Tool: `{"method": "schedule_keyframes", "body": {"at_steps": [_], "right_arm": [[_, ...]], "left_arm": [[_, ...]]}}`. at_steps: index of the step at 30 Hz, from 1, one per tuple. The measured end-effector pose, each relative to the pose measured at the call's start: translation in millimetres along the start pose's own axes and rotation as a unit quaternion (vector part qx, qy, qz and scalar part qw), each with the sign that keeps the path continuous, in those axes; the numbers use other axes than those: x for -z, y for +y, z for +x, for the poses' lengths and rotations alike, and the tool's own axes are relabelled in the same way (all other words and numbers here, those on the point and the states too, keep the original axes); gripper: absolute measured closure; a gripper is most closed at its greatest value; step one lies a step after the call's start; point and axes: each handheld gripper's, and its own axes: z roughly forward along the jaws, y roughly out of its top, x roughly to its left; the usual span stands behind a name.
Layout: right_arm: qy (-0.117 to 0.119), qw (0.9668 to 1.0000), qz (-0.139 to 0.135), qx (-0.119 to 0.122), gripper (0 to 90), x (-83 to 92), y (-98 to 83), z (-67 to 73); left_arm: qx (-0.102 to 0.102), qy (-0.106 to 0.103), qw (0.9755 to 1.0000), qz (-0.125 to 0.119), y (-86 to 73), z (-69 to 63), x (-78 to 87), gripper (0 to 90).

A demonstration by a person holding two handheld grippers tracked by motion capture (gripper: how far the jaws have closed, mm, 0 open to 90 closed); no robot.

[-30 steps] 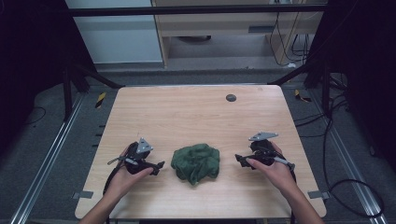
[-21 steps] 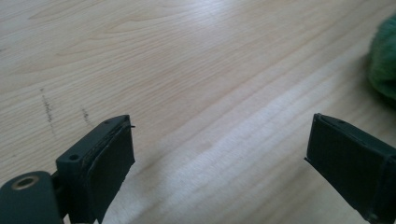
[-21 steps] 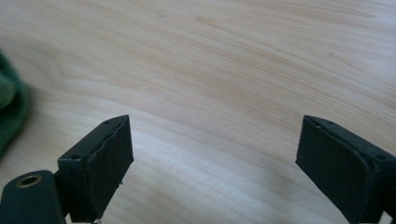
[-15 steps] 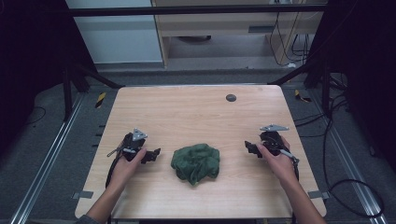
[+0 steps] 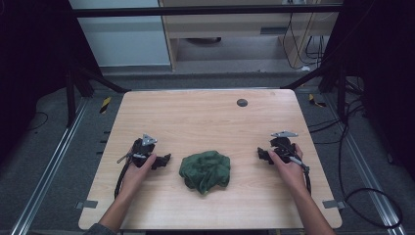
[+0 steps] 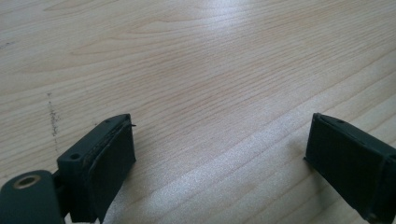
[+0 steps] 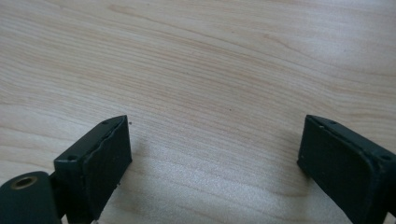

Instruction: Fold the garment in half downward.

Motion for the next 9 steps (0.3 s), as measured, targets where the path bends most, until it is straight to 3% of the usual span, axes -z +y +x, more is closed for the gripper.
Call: {"method": "schedule_keyframes", "body": {"at_steps": [5, 9], "right_arm": [[-0.010, 0.9998, 0.001, -0.015, 2.8, -1.5, -0.5, 3.3], [-0.022, 0.9994, 0.006, -0.027, 0.2, -2.1, -0.5, 4.0]], "left_arm": [[0.003, 0.002, 1.0000, 0.003, -0.2, -0.2, -0.5, 2.2], [0.019, 0.014, 0.9997, 0.010, -1.6, 0.7, 0.1, 0.0]]}}
